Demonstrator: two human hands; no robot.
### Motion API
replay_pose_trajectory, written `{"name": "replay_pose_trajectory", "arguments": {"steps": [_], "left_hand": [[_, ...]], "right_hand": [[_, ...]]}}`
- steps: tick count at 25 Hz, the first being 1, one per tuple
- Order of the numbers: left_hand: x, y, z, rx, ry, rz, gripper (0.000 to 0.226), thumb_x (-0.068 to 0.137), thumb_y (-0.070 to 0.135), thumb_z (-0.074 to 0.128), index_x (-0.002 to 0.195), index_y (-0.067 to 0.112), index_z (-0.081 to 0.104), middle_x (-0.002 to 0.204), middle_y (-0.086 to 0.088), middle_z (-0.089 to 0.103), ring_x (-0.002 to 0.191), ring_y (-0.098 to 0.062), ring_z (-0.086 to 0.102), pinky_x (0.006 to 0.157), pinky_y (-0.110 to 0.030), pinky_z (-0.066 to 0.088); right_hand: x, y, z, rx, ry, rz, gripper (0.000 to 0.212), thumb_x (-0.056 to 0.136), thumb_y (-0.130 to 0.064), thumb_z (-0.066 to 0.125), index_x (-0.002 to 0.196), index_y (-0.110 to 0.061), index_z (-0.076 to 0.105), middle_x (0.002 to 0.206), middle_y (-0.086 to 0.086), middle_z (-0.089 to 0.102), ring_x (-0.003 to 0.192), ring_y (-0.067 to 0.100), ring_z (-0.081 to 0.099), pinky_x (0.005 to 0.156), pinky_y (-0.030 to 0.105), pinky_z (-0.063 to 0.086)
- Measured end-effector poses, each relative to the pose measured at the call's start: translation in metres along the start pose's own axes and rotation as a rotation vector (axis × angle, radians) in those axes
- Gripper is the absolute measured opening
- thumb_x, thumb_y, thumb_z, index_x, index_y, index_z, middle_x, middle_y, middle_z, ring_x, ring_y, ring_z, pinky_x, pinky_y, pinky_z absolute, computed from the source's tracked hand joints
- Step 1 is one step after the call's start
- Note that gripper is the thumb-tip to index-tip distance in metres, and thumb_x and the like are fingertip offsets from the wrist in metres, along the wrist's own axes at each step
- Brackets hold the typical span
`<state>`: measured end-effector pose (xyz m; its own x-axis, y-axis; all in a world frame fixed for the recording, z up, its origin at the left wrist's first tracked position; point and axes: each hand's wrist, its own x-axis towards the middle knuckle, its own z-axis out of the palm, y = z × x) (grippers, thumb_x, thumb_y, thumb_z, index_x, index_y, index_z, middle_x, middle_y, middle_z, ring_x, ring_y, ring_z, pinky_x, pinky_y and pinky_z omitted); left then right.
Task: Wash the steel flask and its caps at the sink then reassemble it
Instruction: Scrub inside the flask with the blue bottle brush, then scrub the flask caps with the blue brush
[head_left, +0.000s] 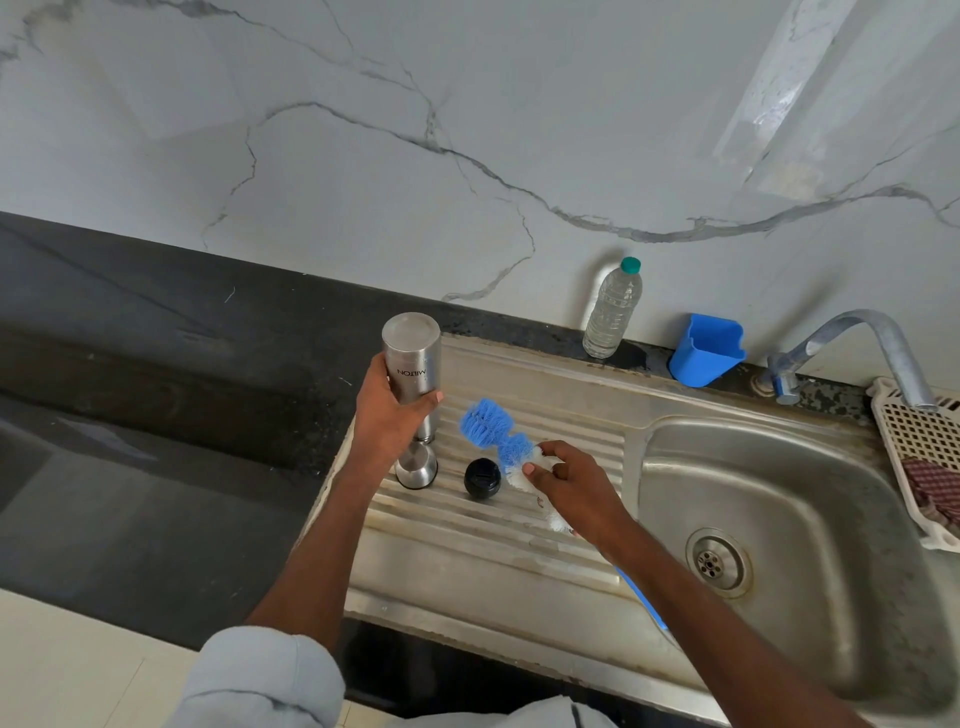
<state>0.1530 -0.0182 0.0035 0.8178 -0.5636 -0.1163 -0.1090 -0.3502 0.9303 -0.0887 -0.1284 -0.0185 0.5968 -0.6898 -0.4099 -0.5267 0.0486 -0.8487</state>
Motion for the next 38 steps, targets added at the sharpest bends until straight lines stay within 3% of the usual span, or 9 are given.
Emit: {"name": "replay_pose_trajectory", "arguments": {"steps": [3, 12, 15, 20, 24, 30, 33, 36, 38], "left_hand": [[-0.007, -0.008, -0.004, 0.022, 0.007, 0.029, 0.075, 0.078, 0.015, 0.092, 0.137, 0.025, 0.048, 0.122, 0.011, 0.059, 0.113, -0.01, 0.059, 0.094, -0.026, 0.047], [-0.012, -0.02, -0.008, 0.025, 0.023, 0.047, 0.084, 0.076, 0.019, 0.094, 0.145, 0.025, 0.046, 0.132, 0.008, 0.061, 0.122, -0.013, 0.06, 0.104, -0.035, 0.05], [-0.009, -0.02, -0.005, 0.022, 0.021, 0.048, 0.086, 0.076, 0.021, 0.094, 0.147, 0.025, 0.044, 0.136, 0.006, 0.061, 0.124, -0.014, 0.06, 0.105, -0.036, 0.05], [-0.008, -0.015, -0.002, 0.032, 0.024, 0.025, 0.083, 0.077, 0.019, 0.093, 0.143, 0.024, 0.044, 0.127, 0.01, 0.058, 0.114, -0.009, 0.059, 0.093, -0.024, 0.047], [-0.009, -0.02, -0.002, 0.017, 0.024, 0.007, 0.078, 0.075, 0.018, 0.094, 0.131, 0.033, 0.042, 0.112, 0.021, 0.057, 0.1, 0.002, 0.059, 0.08, -0.013, 0.043], [-0.01, -0.022, -0.003, -0.011, 0.016, 0.021, 0.094, 0.072, 0.019, 0.096, 0.147, 0.026, 0.04, 0.129, 0.01, 0.058, 0.11, 0.0, 0.059, 0.096, -0.025, 0.049], [-0.02, -0.031, -0.009, -0.057, 0.078, 0.023, 0.095, 0.079, 0.034, 0.093, 0.154, 0.027, 0.035, 0.143, 0.007, 0.051, 0.126, -0.006, 0.054, 0.1, -0.022, 0.045], [-0.063, -0.052, 0.001, -0.134, 0.354, -0.111, 0.07, 0.094, 0.05, 0.073, 0.149, 0.016, 0.044, 0.131, -0.004, 0.056, 0.12, -0.019, 0.058, 0.093, -0.025, 0.053], [-0.091, -0.072, 0.012, -0.077, 0.361, -0.159, 0.061, 0.093, 0.057, 0.067, 0.135, 0.016, 0.052, 0.119, -0.003, 0.059, 0.108, -0.021, 0.06, 0.096, -0.043, 0.056]], "right_hand": [[0.002, 0.003, 0.0, 0.006, -0.004, 0.001, 0.024, 0.097, -0.038, 0.07, 0.12, -0.033, 0.064, 0.09, -0.001, 0.079, 0.074, 0.013, 0.075, 0.071, 0.032, 0.056], [0.004, 0.002, 0.004, 0.017, -0.02, -0.011, 0.021, 0.096, -0.039, 0.071, 0.117, -0.036, 0.065, 0.089, -0.001, 0.079, 0.075, 0.015, 0.075, 0.077, 0.037, 0.059], [0.003, 0.0, 0.004, 0.01, -0.019, -0.014, 0.022, 0.097, -0.038, 0.071, 0.117, -0.034, 0.065, 0.088, -0.001, 0.079, 0.074, 0.013, 0.074, 0.072, 0.031, 0.057], [0.004, -0.001, -0.001, -0.005, -0.019, -0.01, 0.023, 0.097, -0.036, 0.07, 0.119, -0.032, 0.065, 0.09, -0.002, 0.079, 0.07, 0.01, 0.073, 0.066, 0.029, 0.055], [0.004, -0.005, -0.003, -0.051, -0.008, -0.006, 0.025, 0.098, -0.037, 0.069, 0.122, -0.032, 0.064, 0.094, -0.005, 0.078, 0.068, 0.004, 0.071, 0.058, 0.022, 0.049], [0.006, -0.007, -0.001, -0.068, -0.024, 0.011, 0.025, 0.098, -0.038, 0.069, 0.122, -0.032, 0.064, 0.091, -0.004, 0.078, 0.065, 0.004, 0.07, 0.051, 0.019, 0.046], [0.007, -0.007, 0.0, -0.07, -0.026, 0.009, 0.026, 0.098, -0.038, 0.069, 0.123, -0.032, 0.064, 0.092, -0.003, 0.078, 0.07, 0.007, 0.072, 0.057, 0.02, 0.049], [0.006, -0.002, -0.002, -0.038, -0.011, 0.006, 0.027, 0.098, -0.037, 0.069, 0.124, -0.031, 0.064, 0.092, -0.003, 0.078, 0.075, 0.011, 0.075, 0.067, 0.026, 0.054], [0.003, 0.002, -0.002, -0.004, -0.004, 0.012, 0.025, 0.098, -0.036, 0.07, 0.122, -0.032, 0.065, 0.09, -0.002, 0.078, 0.075, 0.013, 0.075, 0.07, 0.029, 0.056]]}}
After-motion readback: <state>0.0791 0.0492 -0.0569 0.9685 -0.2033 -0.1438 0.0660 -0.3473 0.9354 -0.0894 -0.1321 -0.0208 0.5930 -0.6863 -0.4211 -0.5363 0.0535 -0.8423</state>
